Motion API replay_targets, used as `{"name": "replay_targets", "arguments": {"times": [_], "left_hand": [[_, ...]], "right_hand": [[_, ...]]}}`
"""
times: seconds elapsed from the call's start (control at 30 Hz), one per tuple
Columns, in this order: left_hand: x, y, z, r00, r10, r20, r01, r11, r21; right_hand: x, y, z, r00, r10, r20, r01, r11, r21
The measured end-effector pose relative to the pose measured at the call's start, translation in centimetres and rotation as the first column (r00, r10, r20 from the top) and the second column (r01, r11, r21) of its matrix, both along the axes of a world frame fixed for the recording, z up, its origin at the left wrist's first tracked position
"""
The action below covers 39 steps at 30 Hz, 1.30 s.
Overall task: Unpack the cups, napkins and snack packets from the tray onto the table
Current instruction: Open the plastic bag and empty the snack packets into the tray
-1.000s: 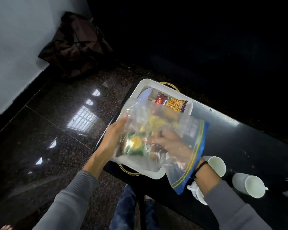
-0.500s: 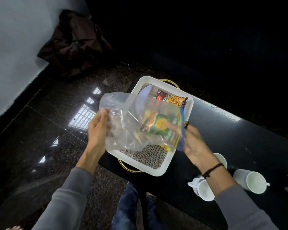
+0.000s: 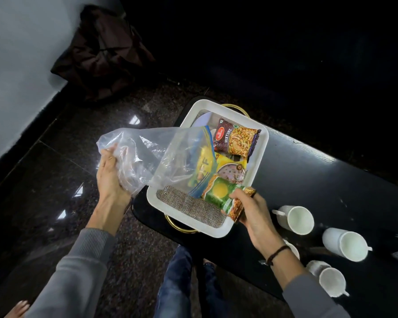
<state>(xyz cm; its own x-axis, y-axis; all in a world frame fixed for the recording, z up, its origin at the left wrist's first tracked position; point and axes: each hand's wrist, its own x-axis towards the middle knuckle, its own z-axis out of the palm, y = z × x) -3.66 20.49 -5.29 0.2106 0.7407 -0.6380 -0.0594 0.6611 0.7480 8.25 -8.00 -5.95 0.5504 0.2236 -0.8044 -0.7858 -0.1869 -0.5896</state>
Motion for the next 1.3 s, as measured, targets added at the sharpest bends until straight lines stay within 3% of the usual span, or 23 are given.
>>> {"name": "replay_targets", "arguments": {"times": [0.17, 0.27, 0.4, 0.47, 0.6, 0.73, 0.83, 0.87, 0.93, 1.0, 1.03, 1.1, 1.17, 1.3], "left_hand": [[-0.1, 0.2, -0.8, 0.997, 0.016, 0.071, -0.012, 0.998, -0.059], [-0.2, 0.4, -1.2, 0.997, -0.006, 0.073, 0.013, 0.995, -0.096], [0.1, 0.5, -1.1, 0.993, -0.04, 0.115, 0.053, 0.992, -0.112], [0.2, 0.3, -0.9, 0.992, -0.043, 0.12, 0.056, 0.993, -0.101], [0.6, -0.2, -0.5, 0.985, -0.082, 0.152, 0.095, 0.992, -0.079], [0.9, -0.5, -0.5, 0.974, -0.126, 0.188, 0.15, 0.981, -0.124], [1.0, -0.9, -0.4, 0.972, -0.143, 0.187, 0.172, 0.973, -0.153], [1.1, -1.0, -0.2, 0.97, -0.16, 0.185, 0.189, 0.97, -0.151], [1.2, -1.2, 0.2, 0.961, -0.199, 0.191, 0.226, 0.965, -0.131], [1.4, -1.4, 0.6, 0.95, -0.248, 0.19, 0.267, 0.96, -0.08], [1.6, -1.6, 1.0, 0.942, -0.281, 0.182, 0.296, 0.953, -0.061], [2.1, -2.3, 2.2, 0.919, -0.365, 0.15, 0.373, 0.928, -0.024], [2.8, -3.1, 3.6, 0.892, -0.445, 0.077, 0.444, 0.895, 0.032], [4.0, -4.7, 6.5, 0.797, -0.602, 0.041, 0.594, 0.795, 0.122]], "right_hand": [[-1.8, 0.3, -1.6, 0.968, 0.249, 0.04, -0.244, 0.964, -0.106], [-2.2, 0.6, -1.9, 0.939, 0.341, -0.033, -0.343, 0.934, -0.099], [-2.0, 0.4, -1.8, 0.781, 0.624, 0.016, -0.574, 0.728, -0.376], [-2.0, 0.2, -1.6, 0.73, 0.676, 0.104, -0.558, 0.677, -0.48], [-2.1, 0.0, -1.3, 0.722, 0.639, 0.267, -0.469, 0.735, -0.49], [-2.0, 0.2, -0.6, 0.579, 0.769, 0.273, -0.462, 0.585, -0.667], [-1.3, 0.5, 0.1, 0.559, 0.774, 0.297, -0.413, 0.571, -0.71], [-1.0, 0.6, 0.4, 0.59, 0.734, 0.335, -0.383, 0.62, -0.685], [-0.3, 1.2, 1.5, 0.757, 0.523, 0.391, -0.303, 0.812, -0.499], [0.6, 2.1, 3.1, 0.943, 0.184, 0.276, -0.145, 0.977, -0.158], [1.2, 2.6, 3.8, 0.986, 0.04, 0.162, -0.04, 0.999, -0.003], [2.5, 2.9, 4.8, 0.992, -0.113, -0.049, 0.121, 0.965, 0.234], [3.3, 2.6, 5.7, 0.99, -0.073, -0.122, 0.119, 0.895, 0.43], [4.3, 0.9, 7.9, 0.975, -0.08, -0.209, 0.187, 0.807, 0.56]]}}
